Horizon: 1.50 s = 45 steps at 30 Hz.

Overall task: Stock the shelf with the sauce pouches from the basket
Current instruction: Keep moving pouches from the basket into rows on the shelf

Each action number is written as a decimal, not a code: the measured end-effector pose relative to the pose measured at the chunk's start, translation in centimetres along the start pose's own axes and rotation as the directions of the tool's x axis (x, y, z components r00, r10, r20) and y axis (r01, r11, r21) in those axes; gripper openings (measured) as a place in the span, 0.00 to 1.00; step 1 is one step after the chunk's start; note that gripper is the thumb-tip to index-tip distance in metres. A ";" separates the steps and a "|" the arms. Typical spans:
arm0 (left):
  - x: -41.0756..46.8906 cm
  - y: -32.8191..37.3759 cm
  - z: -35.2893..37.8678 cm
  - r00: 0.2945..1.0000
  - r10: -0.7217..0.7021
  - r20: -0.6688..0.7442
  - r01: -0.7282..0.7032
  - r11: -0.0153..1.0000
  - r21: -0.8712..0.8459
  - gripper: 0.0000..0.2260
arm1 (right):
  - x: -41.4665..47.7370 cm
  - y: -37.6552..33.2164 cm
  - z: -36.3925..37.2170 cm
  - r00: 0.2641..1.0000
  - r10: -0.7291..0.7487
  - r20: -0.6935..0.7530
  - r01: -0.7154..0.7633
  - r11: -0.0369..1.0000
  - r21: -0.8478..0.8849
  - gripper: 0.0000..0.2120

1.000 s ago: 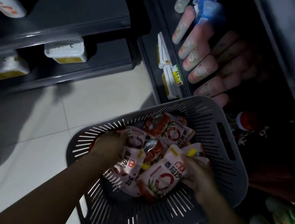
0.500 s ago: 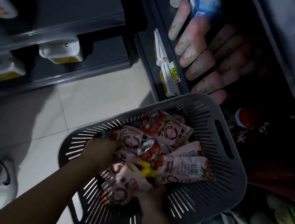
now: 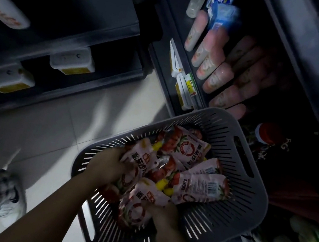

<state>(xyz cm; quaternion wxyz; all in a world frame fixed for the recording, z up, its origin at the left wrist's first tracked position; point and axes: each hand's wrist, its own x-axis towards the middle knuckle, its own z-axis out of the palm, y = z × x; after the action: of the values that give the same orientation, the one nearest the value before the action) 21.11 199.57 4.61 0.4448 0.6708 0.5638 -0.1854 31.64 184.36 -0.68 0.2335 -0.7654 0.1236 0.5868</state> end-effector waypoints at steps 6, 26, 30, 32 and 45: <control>-2.8 0.5 -2.3 0.990 -0.017 0.139 0.091 0.833 -0.546 0.03 | -3.7 -3.1 -4.1 0.912 -0.241 0.333 0.269 0.962 -0.040 0.12; -17.1 11.2 -10.3 0.932 0.337 0.137 -0.035 0.458 -0.888 0.14 | -21.4 -11.3 -12.9 0.745 -0.604 0.285 0.415 0.753 0.511 0.34; -21.4 14.2 -10.8 0.916 0.402 0.005 -0.169 0.396 -0.903 0.14 | -25.9 -12.6 -14.9 0.668 -0.718 0.195 0.589 0.670 0.451 0.15; -23.4 15.5 -10.7 0.907 0.417 -0.062 -0.231 0.368 -0.901 0.16 | -28.3 -13.0 -16.5 0.638 -0.756 0.149 0.636 0.626 0.452 0.10; -37.2 23.4 -10.5 0.754 0.610 -0.243 -0.554 0.392 -0.734 0.15 | -42.2 -9.1 -26.9 0.299 -0.954 -0.028 0.896 0.270 0.353 0.14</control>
<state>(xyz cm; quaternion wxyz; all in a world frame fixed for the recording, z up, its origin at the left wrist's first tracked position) 29.01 186.81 47.19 0.7402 0.5602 0.3005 0.2192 46.58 175.10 47.01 0.6563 -0.5865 -0.2821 0.3817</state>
